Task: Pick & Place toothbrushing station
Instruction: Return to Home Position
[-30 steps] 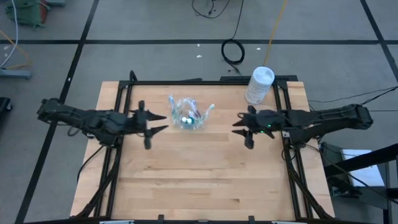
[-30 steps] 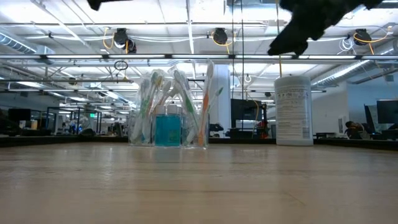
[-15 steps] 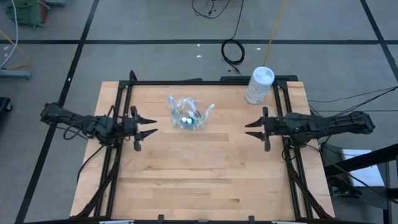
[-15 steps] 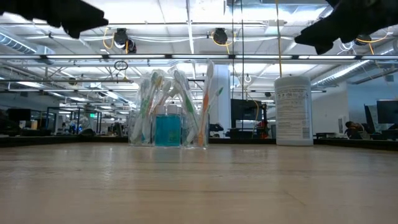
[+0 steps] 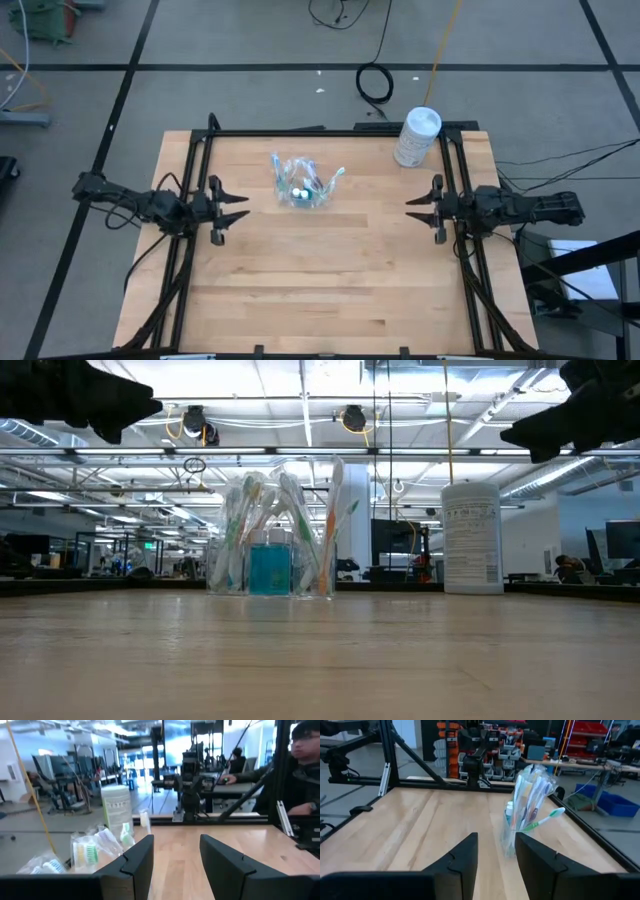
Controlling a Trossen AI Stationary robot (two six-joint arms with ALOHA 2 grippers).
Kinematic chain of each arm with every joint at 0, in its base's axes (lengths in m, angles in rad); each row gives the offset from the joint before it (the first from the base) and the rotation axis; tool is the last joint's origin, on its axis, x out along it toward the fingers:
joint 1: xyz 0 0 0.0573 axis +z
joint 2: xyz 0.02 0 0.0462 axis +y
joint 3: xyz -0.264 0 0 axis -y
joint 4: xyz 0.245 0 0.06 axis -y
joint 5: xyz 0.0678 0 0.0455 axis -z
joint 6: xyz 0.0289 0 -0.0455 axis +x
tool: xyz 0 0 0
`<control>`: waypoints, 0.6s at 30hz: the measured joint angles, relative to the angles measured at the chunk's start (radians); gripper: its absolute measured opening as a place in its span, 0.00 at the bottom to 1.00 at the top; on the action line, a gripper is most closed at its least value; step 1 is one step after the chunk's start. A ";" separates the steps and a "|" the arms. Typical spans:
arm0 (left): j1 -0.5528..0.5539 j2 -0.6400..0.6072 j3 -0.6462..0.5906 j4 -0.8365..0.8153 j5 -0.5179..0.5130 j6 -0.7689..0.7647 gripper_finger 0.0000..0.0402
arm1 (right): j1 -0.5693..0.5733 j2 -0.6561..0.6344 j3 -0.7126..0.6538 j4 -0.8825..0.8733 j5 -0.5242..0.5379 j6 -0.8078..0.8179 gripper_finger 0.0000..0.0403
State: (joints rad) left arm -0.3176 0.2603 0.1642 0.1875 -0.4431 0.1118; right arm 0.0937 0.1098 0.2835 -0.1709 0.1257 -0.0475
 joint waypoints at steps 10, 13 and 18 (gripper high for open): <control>0.000 0.000 -0.150 0.156 -0.006 -0.034 0.41 | 0.000 -0.107 -0.098 0.048 0.002 -0.043 0.31; 0.000 0.000 -0.149 0.190 -0.010 -0.036 0.41 | 0.000 -0.105 -0.141 0.102 0.002 -0.041 0.31; 0.000 0.001 -0.150 0.185 -0.011 -0.036 0.41 | -0.002 -0.106 -0.195 0.203 0.004 -0.106 0.31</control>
State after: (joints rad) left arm -0.3176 0.2608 0.0147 0.3725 -0.4538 0.0759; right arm 0.0917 0.0036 0.0886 0.0320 0.1293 -0.1531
